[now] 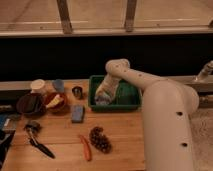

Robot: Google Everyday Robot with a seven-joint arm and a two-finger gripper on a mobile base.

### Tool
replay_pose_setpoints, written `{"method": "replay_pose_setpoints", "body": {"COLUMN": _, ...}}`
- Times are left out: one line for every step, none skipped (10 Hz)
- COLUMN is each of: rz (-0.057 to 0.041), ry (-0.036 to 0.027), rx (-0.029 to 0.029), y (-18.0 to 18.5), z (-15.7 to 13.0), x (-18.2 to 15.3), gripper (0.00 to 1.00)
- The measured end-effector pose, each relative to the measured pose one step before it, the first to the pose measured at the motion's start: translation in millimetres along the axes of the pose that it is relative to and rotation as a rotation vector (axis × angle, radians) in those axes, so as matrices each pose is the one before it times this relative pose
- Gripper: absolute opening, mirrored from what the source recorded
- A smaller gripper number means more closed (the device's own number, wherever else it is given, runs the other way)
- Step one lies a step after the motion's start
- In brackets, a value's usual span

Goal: Place towel in paper cup

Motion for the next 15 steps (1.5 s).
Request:
{"method": "replay_pose_setpoints", "body": {"rz": -0.00955, "ry": 0.01996, "rx": -0.00903, "y": 4.52, "z": 7.97, "x": 1.75, "gripper": 0.62}}
{"method": "replay_pose_setpoints", "body": {"rz": -0.01111, "ry": 0.01785, "rx": -0.007, "y": 5.27, "z": 5.87, "x": 1.97, "gripper": 0.62}}
{"method": "replay_pose_setpoints", "body": {"rz": -0.00759, "ry": 0.01284, "rx": -0.00309, "y": 2.76, "z": 3.61, "x": 1.22, "gripper": 0.62}}
{"method": "replay_pose_setpoints", "body": {"rz": -0.01042, "ry": 0.01538, "rx": -0.00255, "y": 2.66, "z": 4.49, "x": 2.01, "gripper": 0.59}}
{"method": "replay_pose_setpoints", "body": {"rz": -0.00683, "ry": 0.00671, "rx": -0.0007, "y": 1.21, "z": 2.67, "x": 1.61, "gripper": 0.5}}
{"method": "replay_pose_setpoints", "body": {"rz": -0.00396, "ry": 0.00085, "rx": -0.00105, "y": -0.38, "z": 0.43, "x": 1.19, "gripper": 0.42}}
{"method": "replay_pose_setpoints", "body": {"rz": -0.00773, "ry": -0.00421, "rx": -0.00287, "y": 1.63, "z": -2.07, "x": 1.01, "gripper": 0.32}}
{"method": "replay_pose_setpoints", "body": {"rz": -0.01375, "ry": -0.01188, "rx": -0.00748, "y": 5.81, "z": -6.6, "x": 0.81, "gripper": 0.2}}
{"method": "replay_pose_setpoints", "body": {"rz": -0.00844, "ry": -0.01391, "rx": -0.00317, "y": 2.46, "z": -8.19, "x": 0.08, "gripper": 0.12}}
{"method": "replay_pose_setpoints", "body": {"rz": -0.01173, "ry": -0.0272, "rx": -0.00653, "y": 3.95, "z": -15.47, "x": -0.51, "gripper": 0.02}}
{"method": "replay_pose_setpoints", "body": {"rz": -0.00865, "ry": -0.02834, "rx": -0.00676, "y": 3.25, "z": -14.04, "x": -2.15, "gripper": 0.0}}
{"method": "replay_pose_setpoints", "body": {"rz": -0.00322, "ry": -0.02817, "rx": -0.00691, "y": 1.01, "z": -12.14, "x": -3.74, "gripper": 0.0}}
{"method": "replay_pose_setpoints", "body": {"rz": 0.00183, "ry": -0.02471, "rx": -0.00623, "y": -0.7, "z": -6.81, "x": -3.83, "gripper": 0.0}}
{"method": "replay_pose_setpoints", "body": {"rz": -0.00042, "ry": -0.03333, "rx": -0.0091, "y": -0.09, "z": -8.58, "x": -6.23, "gripper": 0.0}}
{"method": "replay_pose_setpoints", "body": {"rz": -0.00115, "ry": -0.02413, "rx": -0.00812, "y": 1.44, "z": -7.64, "x": -5.88, "gripper": 0.0}}
